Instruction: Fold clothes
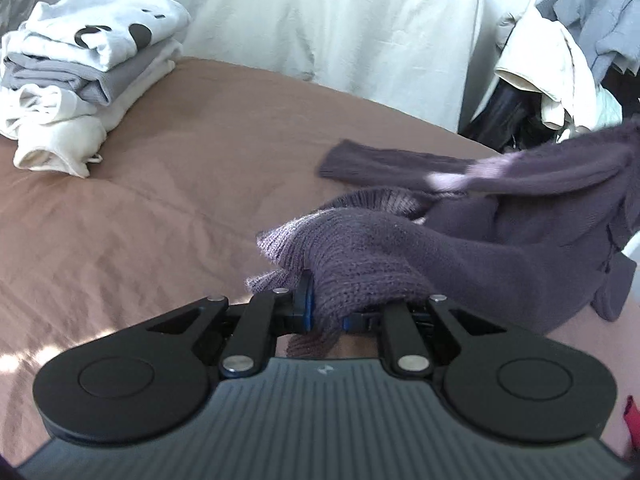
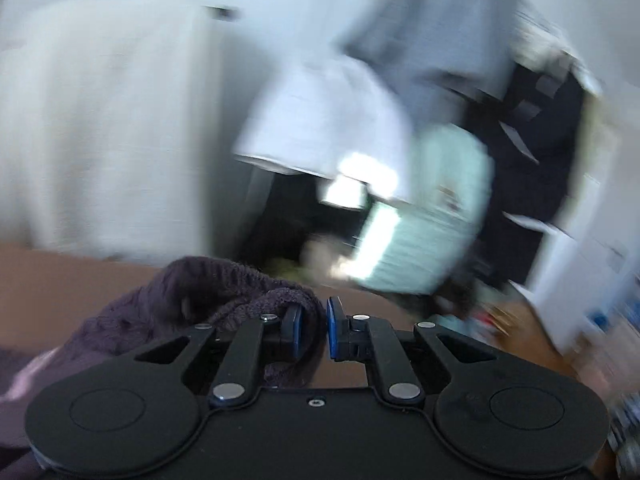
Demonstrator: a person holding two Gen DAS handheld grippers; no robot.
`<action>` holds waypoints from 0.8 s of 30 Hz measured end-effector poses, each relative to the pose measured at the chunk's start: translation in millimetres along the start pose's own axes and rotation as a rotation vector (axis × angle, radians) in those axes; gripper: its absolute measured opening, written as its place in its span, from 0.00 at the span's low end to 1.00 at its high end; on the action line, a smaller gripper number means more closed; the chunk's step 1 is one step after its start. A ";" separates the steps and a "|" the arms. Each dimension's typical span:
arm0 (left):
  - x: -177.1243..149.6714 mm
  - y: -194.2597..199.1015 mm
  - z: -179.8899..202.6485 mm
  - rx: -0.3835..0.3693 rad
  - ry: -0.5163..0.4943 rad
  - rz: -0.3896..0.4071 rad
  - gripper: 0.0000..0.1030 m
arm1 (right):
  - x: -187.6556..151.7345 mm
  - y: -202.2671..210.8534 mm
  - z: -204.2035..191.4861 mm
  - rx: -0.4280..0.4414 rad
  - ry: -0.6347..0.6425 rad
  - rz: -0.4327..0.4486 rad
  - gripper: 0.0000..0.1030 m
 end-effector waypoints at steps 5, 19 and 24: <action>-17.9 -8.6 10.4 -0.104 -0.098 -0.255 0.22 | -69.6 -39.9 25.0 -0.085 0.076 -0.201 0.46; 39.3 42.6 -22.7 -0.175 -0.010 0.065 0.53 | -163.7 2.3 16.2 0.325 -0.066 -0.262 0.61; 47.9 3.9 -15.6 -0.076 -0.144 0.074 0.58 | -206.4 25.6 12.9 0.543 -0.201 -0.331 0.61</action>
Point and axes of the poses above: each gripper's, at about its wrist camera, not at the fingertips, and y roughly against the way its jaws point, z to its right, x to its top, the point moved 5 cm from there along -y, roughly the way its jaws point, and after that the axes turned 2 degrees about z, right-handed, at the moved point
